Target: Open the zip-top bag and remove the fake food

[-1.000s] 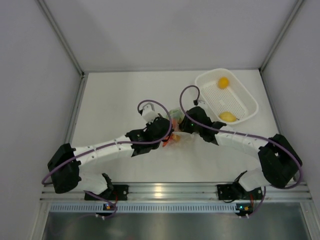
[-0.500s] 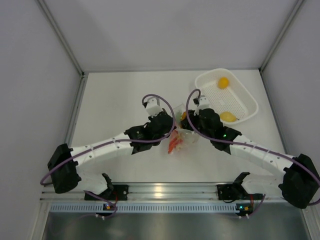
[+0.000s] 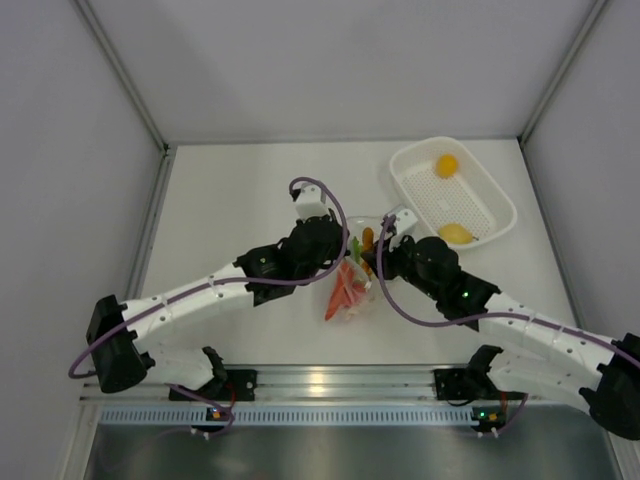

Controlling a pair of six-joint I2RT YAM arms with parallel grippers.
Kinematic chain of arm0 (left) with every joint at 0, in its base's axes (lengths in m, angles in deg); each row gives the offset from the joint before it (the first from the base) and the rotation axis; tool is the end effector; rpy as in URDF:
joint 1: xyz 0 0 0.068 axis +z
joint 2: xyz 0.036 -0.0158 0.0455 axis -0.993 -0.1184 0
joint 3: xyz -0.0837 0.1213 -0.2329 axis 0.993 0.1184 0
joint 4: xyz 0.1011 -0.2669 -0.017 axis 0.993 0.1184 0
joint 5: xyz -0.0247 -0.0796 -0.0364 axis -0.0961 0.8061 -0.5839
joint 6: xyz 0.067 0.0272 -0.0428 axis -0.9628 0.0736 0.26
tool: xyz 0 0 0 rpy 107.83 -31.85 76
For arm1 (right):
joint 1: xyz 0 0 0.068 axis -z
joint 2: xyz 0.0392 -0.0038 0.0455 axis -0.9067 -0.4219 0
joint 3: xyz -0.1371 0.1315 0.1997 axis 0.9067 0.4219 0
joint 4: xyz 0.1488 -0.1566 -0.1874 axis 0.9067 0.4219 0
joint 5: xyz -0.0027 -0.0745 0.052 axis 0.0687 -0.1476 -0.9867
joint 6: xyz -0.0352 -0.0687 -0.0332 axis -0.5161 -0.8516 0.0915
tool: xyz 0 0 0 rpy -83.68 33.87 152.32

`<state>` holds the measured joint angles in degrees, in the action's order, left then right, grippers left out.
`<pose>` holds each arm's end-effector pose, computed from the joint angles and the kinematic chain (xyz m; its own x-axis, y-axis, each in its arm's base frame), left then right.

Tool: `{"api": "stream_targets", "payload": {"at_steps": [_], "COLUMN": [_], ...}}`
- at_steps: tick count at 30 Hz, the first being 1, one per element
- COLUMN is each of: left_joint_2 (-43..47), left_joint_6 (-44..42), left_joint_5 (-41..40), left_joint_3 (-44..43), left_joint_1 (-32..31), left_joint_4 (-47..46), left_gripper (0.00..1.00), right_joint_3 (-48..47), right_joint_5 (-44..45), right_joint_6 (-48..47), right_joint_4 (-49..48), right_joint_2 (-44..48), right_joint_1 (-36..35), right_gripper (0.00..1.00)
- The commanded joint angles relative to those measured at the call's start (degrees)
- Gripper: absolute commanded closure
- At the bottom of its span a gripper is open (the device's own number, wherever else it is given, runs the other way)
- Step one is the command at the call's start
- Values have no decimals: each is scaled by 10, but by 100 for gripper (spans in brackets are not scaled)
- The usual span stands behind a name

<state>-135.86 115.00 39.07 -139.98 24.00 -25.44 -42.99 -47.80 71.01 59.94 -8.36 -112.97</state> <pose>0.2143 -0.2828 0.3174 -0.4884 -0.3417 -0.8029 0.1898 0.8565 -0.4800 0.2019 0.2085 0.2586 -0.2642 -0.1056 -0.9587 -0.6168 0.7827 0.0837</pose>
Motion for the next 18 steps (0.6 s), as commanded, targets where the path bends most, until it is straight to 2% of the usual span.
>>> {"api": "stream_targets", "payload": {"at_steps": [1, 5, 9, 13, 18], "left_joint_2": [21, 32, 38, 35, 33], "left_joint_6": [-31, -42, -29, 3, 36], "left_joint_5": [8, 11, -1, -61, -127], "left_joint_3": [-15, 0, 14, 18, 17], "left_joint_1": [4, 7, 7, 7, 10], "left_joint_4": [11, 15, 15, 34, 77], "left_gripper": [100, 100, 100, 100, 100], "right_joint_3": [17, 18, -14, -46, -77], "right_joint_5": [-26, -9, -12, -1, 54], "right_joint_6": [-54, -64, -32, 5, 46], "right_joint_4": [-59, -37, 7, 22, 33], "right_joint_2": [50, 87, 109, 139, 191], "right_joint_1": [-14, -13, -12, -10, 0], "right_gripper": [100, 100, 100, 100, 100]}}
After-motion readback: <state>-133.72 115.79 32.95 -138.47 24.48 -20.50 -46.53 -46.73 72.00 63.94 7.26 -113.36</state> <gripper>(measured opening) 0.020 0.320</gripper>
